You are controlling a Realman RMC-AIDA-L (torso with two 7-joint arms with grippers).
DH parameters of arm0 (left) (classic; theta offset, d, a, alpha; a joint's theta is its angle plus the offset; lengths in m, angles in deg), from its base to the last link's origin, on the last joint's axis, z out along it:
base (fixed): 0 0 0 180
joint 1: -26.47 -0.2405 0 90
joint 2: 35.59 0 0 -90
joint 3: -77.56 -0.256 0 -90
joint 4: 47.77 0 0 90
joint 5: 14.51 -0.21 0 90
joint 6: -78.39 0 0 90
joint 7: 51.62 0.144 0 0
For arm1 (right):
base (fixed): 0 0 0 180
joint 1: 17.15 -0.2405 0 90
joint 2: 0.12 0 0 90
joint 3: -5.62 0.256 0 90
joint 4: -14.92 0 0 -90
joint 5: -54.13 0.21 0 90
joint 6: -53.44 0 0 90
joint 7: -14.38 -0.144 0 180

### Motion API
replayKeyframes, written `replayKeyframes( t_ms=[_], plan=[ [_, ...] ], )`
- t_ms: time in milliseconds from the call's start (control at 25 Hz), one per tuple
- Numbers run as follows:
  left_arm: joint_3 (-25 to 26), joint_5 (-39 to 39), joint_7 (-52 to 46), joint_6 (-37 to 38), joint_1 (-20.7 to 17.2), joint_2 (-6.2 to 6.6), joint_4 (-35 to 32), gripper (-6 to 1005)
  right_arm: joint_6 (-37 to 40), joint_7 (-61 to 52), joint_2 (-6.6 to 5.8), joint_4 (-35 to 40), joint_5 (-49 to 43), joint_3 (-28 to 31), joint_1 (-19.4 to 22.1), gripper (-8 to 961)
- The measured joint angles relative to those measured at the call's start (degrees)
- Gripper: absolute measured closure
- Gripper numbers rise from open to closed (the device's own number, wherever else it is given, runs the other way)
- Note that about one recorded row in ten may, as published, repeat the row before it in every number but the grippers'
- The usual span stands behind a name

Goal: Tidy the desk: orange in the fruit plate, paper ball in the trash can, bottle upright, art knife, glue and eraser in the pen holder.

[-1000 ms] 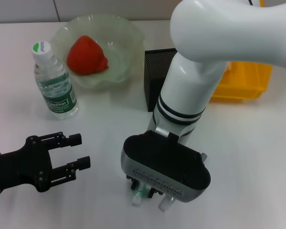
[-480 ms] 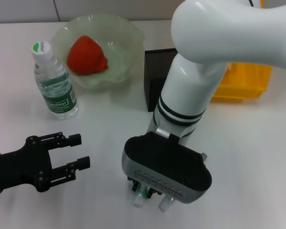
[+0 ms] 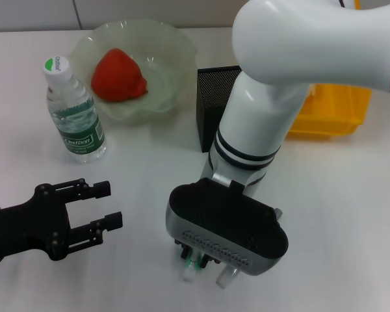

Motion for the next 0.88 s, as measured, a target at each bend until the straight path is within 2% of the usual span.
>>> replayKeyframes(
  t_ms=[480,880],
  plan=[
    [0.00,0.01,0.00,0.01,0.01,0.02,0.00,388,-0.08,0.17,0.00,-0.05,-0.07,0.00,-0.02,749],
    [0.00,0.07,0.00,0.08,0.05,-0.07,0.00,387,-0.07,0.20,0.00,-0.47,-0.01,0.00,-0.02,751]
  ],
)
